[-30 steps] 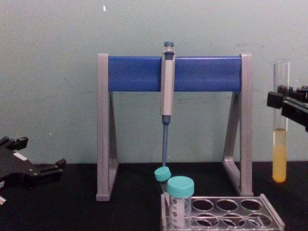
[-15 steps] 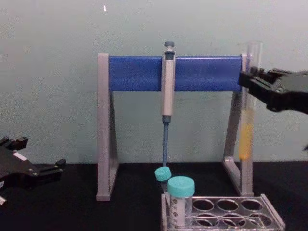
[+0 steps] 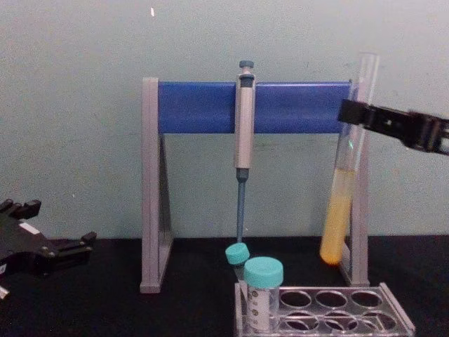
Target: Pick up the test tube from the test tube rack, shake it, then place it back into the test tube rack.
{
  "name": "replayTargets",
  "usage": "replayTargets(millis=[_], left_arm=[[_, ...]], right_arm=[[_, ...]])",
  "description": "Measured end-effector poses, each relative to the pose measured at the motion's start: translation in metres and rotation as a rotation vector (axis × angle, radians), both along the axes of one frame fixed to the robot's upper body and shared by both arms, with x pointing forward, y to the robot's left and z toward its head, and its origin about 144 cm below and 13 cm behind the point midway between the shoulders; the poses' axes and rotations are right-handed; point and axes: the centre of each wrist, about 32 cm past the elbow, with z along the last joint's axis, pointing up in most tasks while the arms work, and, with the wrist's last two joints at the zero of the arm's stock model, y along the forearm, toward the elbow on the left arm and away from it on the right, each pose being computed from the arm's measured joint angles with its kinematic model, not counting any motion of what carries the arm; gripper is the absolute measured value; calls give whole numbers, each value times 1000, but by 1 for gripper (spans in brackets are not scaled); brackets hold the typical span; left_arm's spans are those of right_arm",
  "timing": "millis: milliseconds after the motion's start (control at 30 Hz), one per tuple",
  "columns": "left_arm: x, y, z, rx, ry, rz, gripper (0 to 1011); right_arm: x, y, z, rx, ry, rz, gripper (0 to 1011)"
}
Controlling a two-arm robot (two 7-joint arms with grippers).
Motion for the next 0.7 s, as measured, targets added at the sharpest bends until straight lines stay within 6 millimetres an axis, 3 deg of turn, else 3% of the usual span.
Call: replayTargets(millis=[167, 333, 700], left_arm=[[0, 0, 0, 0, 0, 0, 1001], [0, 0, 0, 0, 0, 0, 1001], [0, 0, 0, 0, 0, 0, 1001]], right_arm=[[-8, -20, 7, -48, 49, 37, 232], [-18, -35, 15, -169, 15, -32, 232], [-18, -30, 18, -306, -120, -208, 232]])
